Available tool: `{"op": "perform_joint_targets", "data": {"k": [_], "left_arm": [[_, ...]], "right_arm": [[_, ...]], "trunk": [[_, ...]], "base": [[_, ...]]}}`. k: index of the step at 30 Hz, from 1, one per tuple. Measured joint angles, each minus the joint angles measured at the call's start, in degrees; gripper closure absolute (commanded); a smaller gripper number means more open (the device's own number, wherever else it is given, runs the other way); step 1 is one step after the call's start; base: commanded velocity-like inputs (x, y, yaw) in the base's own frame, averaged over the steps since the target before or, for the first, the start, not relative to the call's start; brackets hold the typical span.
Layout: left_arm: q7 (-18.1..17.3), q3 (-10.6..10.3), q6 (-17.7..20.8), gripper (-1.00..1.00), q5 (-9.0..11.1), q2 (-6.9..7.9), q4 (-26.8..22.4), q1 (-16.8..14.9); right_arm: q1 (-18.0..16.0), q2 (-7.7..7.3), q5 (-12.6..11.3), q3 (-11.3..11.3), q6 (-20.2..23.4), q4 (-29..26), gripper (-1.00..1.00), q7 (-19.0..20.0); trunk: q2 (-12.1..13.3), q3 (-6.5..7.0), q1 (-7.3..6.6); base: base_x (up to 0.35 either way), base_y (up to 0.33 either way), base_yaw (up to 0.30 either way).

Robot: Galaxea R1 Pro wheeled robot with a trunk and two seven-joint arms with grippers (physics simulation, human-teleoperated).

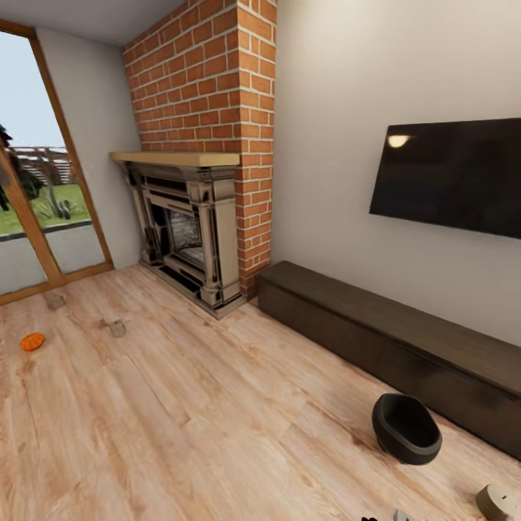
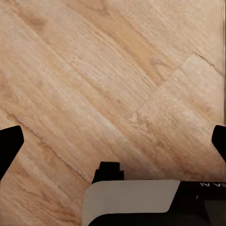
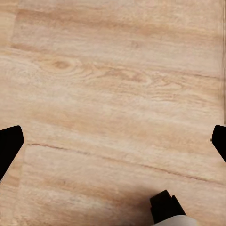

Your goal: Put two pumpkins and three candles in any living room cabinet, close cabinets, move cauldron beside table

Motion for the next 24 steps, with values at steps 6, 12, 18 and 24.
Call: {"op": "perform_joint_targets", "data": {"k": [6,12,18,24], "left_arm": [[0.01,0.04,0.0,-1.0,-0.03,0.0,0.0,0.0],[-0.01,0.07,0.0,-1.0,0.0,0.08,0.0,0.0],[-0.04,0.07,0.0,-1.0,-0.01,0.09,0.0,0.0],[-0.04,0.03,0.0,-1.0,-0.05,0.09,0.0,0.0]], "right_arm": [[0.0,0.0,0.01,-0.81,-0.23,0.0,-1.0,0.0],[0.0,0.0,0.01,-0.85,-0.28,0.0,-1.0,0.0],[0.0,0.0,0.01,-0.86,0.05,0.0,-1.0,0.0],[0.0,0.0,0.06,-0.86,0.39,0.0,-1.0,0.02]], "trunk": [[0.0,0.0,0.0],[0.0,0.0,0.0],[0.0,0.0,0.0],[0.0,0.0,0.0]], "base": [[0.167,0.0,-0.281],[0.18,0.0,-0.281],[0.188,0.047,-0.281],[0.162,0.021,-0.281]]}}
